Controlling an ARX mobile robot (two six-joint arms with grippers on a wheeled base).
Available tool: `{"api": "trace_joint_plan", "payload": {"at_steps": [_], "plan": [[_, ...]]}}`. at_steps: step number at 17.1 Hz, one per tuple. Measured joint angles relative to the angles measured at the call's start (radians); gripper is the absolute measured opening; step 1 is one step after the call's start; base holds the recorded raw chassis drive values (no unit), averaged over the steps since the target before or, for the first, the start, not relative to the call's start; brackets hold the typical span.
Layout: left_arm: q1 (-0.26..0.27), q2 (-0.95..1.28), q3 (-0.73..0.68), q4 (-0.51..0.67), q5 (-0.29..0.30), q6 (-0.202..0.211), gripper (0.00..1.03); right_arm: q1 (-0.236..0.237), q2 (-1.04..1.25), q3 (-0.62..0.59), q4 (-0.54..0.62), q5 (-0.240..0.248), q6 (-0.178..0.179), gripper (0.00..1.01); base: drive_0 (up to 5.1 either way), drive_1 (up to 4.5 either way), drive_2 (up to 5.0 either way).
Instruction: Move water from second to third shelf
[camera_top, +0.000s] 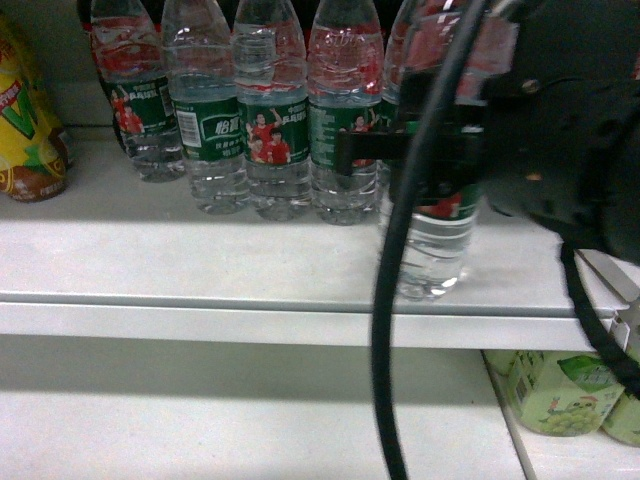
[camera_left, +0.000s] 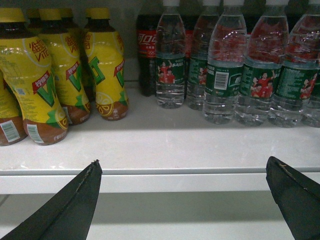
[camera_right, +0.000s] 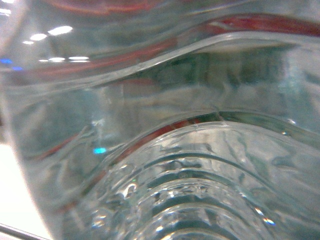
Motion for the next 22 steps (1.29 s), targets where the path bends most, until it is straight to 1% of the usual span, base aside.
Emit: {"api": "trace_joint_plan", "payload": {"at_steps": [2, 5, 6, 7, 8, 10, 13, 18, 20, 22], "plan": [[0.0, 0.0, 0.0, 0.0, 0.0, 0.0, 0.98, -0.048, -0.083, -0.078, 0.012, -0.018, -0.021, 0.42, 0.0, 0.0, 0.0], [0.0, 0.0, 0.0, 0.0, 0.0, 0.0, 0.98, -0.085, -0.18, -0.164, 0.001, -0.053, -0.056, 0.42, 0.0, 0.0, 0.0], [0.0, 0.0, 0.0, 0.0, 0.0, 0.0, 0.98, -0.108, -0.236, -0.211, -0.017, -0.076, -0.071, 0.42, 0.0, 0.0, 0.0], [0.0, 0.0, 0.0, 0.0, 0.0, 0.0, 0.98, -0.161, -0.348, -0.292, -0.061, -0.092, -0.107, 0.42, 0.0, 0.0, 0.0], [0.0, 0.0, 0.0, 0.0, 0.0, 0.0, 0.98, -0.24, -0.46, -0.348, -0.117, -0.118, -0.123, 0.42, 0.0, 0.0, 0.0], [0.0, 0.0, 0.0, 0.0, 0.0, 0.0, 0.98, -0.332, -0.586, -0.384, -0.185, -0.148, -0.141, 0.42, 0.0, 0.0, 0.0], [0.0, 0.0, 0.0, 0.0, 0.0, 0.0, 0.98, -0.444, -0.76, -0.418, -0.278, -0.223, -0.145, 0.42, 0.0, 0.0, 0.0], [0.0, 0.0, 0.0, 0.0, 0.0, 0.0, 0.98, -0.593, -0.991, -0.442, -0.443, -0.309, -0.145, 0.42, 0.0, 0.0, 0.0], [0.0, 0.0, 0.0, 0.0, 0.0, 0.0, 0.98, -0.631, -1.055, -0.447, -0.499, -0.334, -0.14, 0.42, 0.0, 0.0, 0.0], [0.0, 0.0, 0.0, 0.0, 0.0, 0.0, 0.98, -0.629, -1.112, -0.449, -0.537, -0.344, -0.13, 0.42, 0.0, 0.0, 0.0]]}}
